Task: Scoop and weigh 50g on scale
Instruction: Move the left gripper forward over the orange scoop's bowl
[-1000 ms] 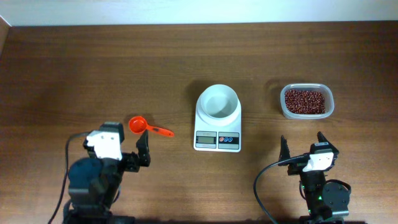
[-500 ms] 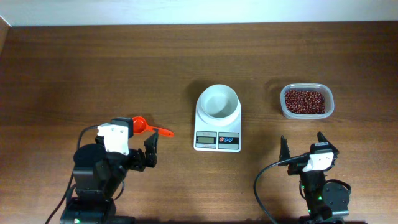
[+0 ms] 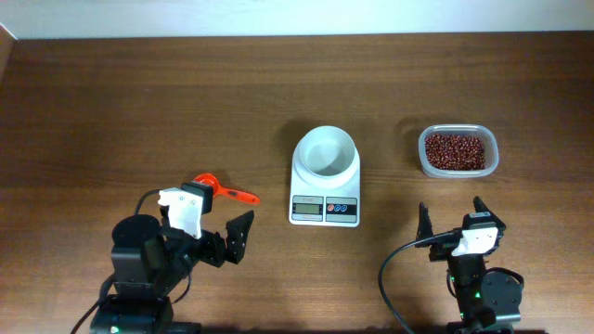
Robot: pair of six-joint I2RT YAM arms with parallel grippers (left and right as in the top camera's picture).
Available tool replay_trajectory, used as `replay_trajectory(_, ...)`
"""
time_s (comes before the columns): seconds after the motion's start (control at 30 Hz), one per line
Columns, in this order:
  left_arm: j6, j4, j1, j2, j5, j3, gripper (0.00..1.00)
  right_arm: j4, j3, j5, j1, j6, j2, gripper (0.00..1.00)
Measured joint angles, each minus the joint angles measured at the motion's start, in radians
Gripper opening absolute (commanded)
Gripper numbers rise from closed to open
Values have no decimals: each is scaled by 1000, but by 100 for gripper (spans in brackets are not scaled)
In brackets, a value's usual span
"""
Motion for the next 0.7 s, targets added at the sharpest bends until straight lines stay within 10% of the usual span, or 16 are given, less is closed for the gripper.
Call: replay_trajectory(0.7, -330, -178, 0, 165, -403, 124, 99, 0, 0, 0, 0, 0, 0, 99)
